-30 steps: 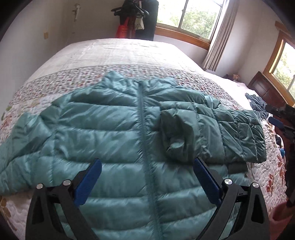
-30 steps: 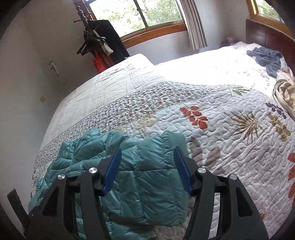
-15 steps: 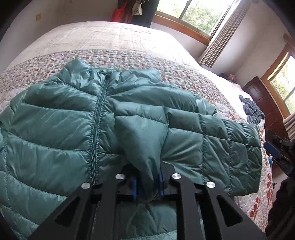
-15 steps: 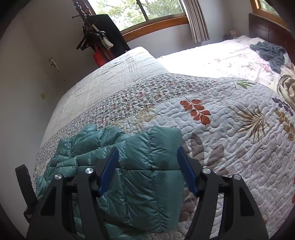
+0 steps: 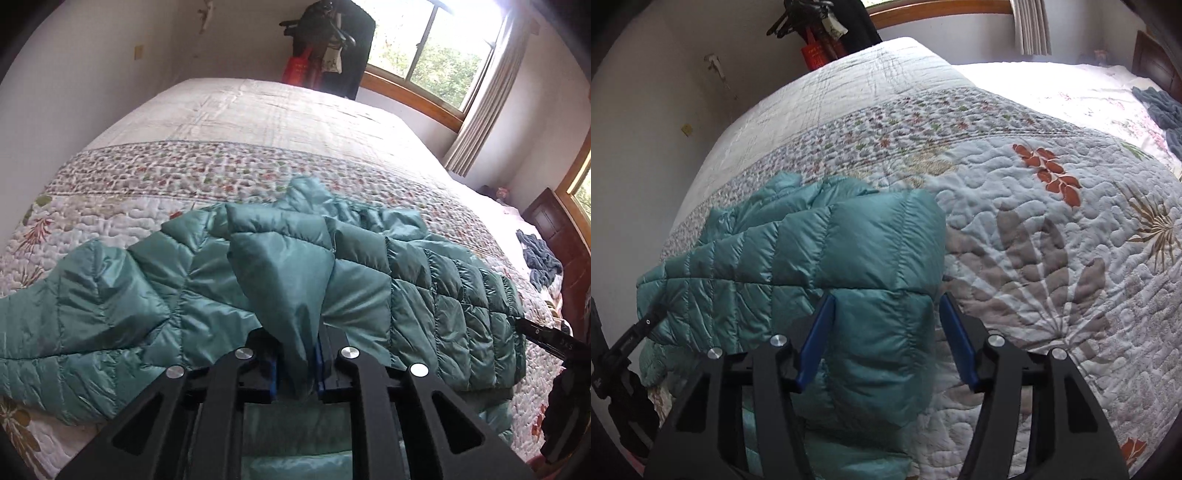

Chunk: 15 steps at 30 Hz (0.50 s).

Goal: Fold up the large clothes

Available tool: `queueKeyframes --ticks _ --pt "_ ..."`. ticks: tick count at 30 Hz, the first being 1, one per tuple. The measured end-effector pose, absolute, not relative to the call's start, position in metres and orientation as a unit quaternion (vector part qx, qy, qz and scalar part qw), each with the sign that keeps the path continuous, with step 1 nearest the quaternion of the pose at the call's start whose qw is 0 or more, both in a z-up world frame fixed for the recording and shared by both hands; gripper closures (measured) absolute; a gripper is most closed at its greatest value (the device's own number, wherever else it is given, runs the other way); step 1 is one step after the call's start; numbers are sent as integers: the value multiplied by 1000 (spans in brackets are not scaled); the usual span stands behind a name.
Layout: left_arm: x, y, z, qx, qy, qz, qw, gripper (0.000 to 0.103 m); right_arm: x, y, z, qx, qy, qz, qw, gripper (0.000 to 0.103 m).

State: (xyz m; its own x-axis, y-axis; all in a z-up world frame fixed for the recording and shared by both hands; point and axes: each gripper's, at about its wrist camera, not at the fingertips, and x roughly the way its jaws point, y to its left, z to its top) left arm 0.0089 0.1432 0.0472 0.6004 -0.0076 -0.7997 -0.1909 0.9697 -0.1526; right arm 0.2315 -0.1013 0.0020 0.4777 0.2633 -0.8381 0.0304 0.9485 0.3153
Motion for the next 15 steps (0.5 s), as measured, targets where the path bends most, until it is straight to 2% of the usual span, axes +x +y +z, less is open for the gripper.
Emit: queueKeyframes --ticks 2,3,4,7,9,11,15 --pt "13 156 34 -114 458 64 879 86 236 -90 -8 136 520 77 840 44" --pt "16 161 26 -113 466 70 875 82 238 -85 -12 124 526 73 839 44" --pt "18 165 18 -113 473 76 870 73 240 -82 -17 114 530 66 838 44" --pt "21 173 3 -111 480 79 866 57 245 -80 -33 113 548 62 827 43" --pt "18 174 3 -104 478 82 868 52 246 -81 -36 116 549 64 825 42" --pt "14 177 13 -103 474 91 870 52 245 -84 -30 121 548 61 826 44" --pt "-4 180 57 -112 414 110 896 45 230 -91 9 132 506 56 850 46"
